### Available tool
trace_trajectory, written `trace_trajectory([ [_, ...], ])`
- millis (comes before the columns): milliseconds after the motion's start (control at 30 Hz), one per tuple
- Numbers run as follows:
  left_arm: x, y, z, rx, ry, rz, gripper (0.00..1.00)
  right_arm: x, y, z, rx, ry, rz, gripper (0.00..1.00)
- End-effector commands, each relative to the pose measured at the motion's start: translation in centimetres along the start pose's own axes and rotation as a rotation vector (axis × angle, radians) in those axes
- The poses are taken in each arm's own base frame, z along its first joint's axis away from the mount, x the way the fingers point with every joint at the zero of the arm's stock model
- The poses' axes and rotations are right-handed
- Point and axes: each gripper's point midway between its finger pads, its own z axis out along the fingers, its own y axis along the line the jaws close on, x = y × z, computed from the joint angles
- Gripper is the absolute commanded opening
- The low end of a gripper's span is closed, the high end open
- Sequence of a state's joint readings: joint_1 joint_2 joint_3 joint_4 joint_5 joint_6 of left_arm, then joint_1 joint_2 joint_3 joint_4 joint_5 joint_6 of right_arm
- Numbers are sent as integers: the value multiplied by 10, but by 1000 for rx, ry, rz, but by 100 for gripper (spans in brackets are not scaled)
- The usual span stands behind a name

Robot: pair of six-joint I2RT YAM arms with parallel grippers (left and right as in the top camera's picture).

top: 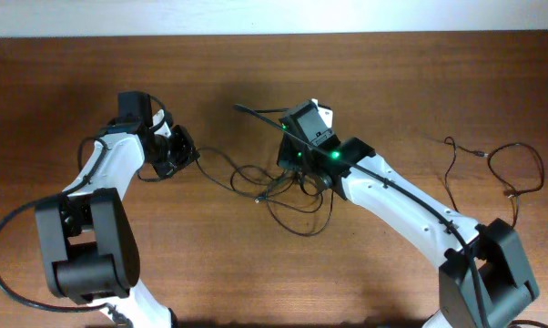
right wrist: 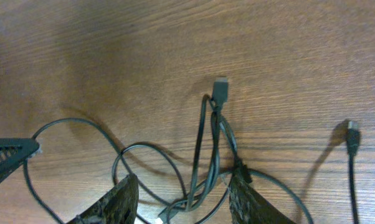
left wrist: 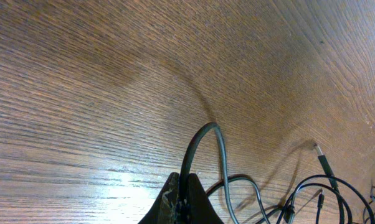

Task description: Untangle cables

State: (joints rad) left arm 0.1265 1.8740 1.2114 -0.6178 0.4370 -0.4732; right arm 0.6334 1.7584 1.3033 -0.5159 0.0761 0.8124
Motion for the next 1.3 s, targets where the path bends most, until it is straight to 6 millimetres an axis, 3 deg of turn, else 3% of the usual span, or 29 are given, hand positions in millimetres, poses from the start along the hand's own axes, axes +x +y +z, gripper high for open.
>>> trace_trajectory([
  [0, 2, 4, 3, -11, 7, -14, 1, 12, -3, 18, 8, 55, 19, 47],
  [167, 2, 4, 3, -11, 7, -14, 1, 33, 13, 46, -88, 156, 16, 47],
  [233, 2, 4, 3, -11, 7, -14, 1, 33, 15, 49, -95, 153, 16, 44],
  [267, 1, 4, 3, -10, 7, -14, 2, 32, 16, 49, -100, 150, 8, 36],
  [367, 2, 4, 3, -11, 7, -14, 1, 32, 15, 49, -98, 150, 5, 36],
  [567, 2, 2, 4, -9, 7, -10, 2, 24, -13, 57, -59, 153, 55, 36],
  [733, 3, 1, 4, -9, 8, -5, 2, 33, -19, 60, -74, 190, 68, 32],
  [767, 3, 1, 4, -9, 8, -5, 2, 35, -21, 59, -66, 198, 68, 38],
  [800, 3, 1, 4, -9, 8, -5, 2, 38, -24, 59, -55, 208, 69, 51],
  [867, 3, 1, 4, -8, 7, -4, 2, 41, -26, 59, -45, 218, 69, 52],
  [900, 3, 1, 4, -8, 8, -4, 2, 40, -26, 59, -41, 214, 68, 58],
  [967, 3, 1, 4, -8, 8, -4, 2, 39, -22, 59, -62, 212, 52, 54],
  [1100, 3, 1, 4, -8, 8, -4, 2, 40, 9, 54, -233, 246, -22, 46],
  [1267, 3, 1, 4, -8, 8, -4, 2, 47, 3, 64, -216, 268, -17, 42],
])
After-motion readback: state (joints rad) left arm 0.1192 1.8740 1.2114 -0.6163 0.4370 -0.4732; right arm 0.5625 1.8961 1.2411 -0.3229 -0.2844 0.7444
